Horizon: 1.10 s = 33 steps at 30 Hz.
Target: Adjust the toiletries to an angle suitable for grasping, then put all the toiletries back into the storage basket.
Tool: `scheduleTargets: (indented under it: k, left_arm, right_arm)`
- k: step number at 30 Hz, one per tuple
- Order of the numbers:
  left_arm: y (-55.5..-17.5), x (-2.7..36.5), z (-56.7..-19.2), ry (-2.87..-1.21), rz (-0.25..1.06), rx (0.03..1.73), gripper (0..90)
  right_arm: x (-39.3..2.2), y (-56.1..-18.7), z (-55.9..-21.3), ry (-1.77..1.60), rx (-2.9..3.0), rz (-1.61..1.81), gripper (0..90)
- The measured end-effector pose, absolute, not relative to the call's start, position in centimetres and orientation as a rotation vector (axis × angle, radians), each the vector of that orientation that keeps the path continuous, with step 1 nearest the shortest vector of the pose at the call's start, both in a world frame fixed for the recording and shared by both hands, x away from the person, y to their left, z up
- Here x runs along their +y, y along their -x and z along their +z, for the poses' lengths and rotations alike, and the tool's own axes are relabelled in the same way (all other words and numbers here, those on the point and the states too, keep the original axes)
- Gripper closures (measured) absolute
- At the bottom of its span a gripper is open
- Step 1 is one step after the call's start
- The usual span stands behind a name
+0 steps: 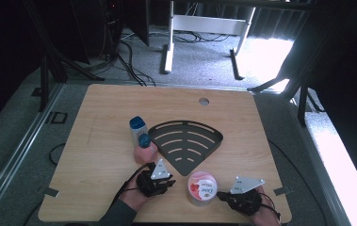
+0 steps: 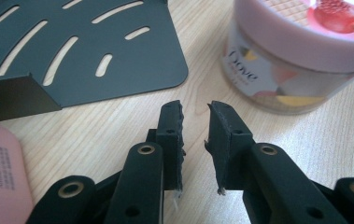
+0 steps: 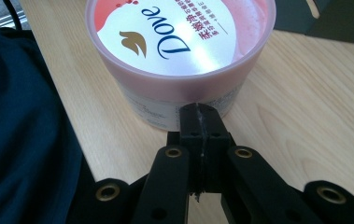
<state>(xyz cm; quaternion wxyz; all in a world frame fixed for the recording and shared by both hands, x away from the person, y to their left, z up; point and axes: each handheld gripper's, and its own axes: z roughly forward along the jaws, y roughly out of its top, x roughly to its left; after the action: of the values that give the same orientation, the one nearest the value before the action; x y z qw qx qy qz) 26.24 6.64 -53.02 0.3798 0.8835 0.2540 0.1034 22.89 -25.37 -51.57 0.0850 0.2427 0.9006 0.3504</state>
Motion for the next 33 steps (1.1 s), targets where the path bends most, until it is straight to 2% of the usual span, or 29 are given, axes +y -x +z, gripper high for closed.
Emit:
scheduleTargets:
  k: [13, 18, 21, 23, 27, 28, 29, 33]
  left_arm:
    - [-26.0, 6.8, -53.0, -2.242, 0.232, 0.637, 68.8]
    - [-25.9, 7.2, -53.1, -2.228, 0.187, 0.623, 61.7]
    - [-25.8, 7.3, -53.1, -2.228, 0.15, 0.602, 57.3]
    - [-25.6, 7.1, -53.1, -2.225, 0.138, 0.588, 51.7]
    - [-25.4, 6.7, -53.1, -2.227, 0.121, 0.562, 48.1]
    - [-25.4, 6.6, -53.1, -2.229, 0.118, 0.557, 48.1]
    - [-25.3, 6.5, -53.1, -2.232, 0.126, 0.552, 46.6]
    - [-25.3, 6.1, -53.1, -2.247, 0.113, 0.527, 43.7]
  right_arm:
    - [-23.6, -24.1, -51.6, -0.67, 2.706, 1.056, 90.0]
    - [-23.6, -24.3, -51.8, -0.673, 2.711, 1.06, 89.9]
    - [-23.7, -24.4, -52.0, -0.666, 2.721, 1.061, 85.4]
    - [-23.7, -24.3, -52.1, -0.646, 2.743, 1.071, 78.3]
    - [-23.9, -24.2, -52.3, -0.646, 2.745, 1.093, 68.8]
    - [-23.9, -24.2, -52.3, -0.646, 2.745, 1.093, 68.8]
    - [-23.8, -24.1, -52.3, -0.631, 2.737, 1.07, 63.8]
    - [-23.6, -24.0, -52.4, -0.613, 2.735, 1.089, 55.6]
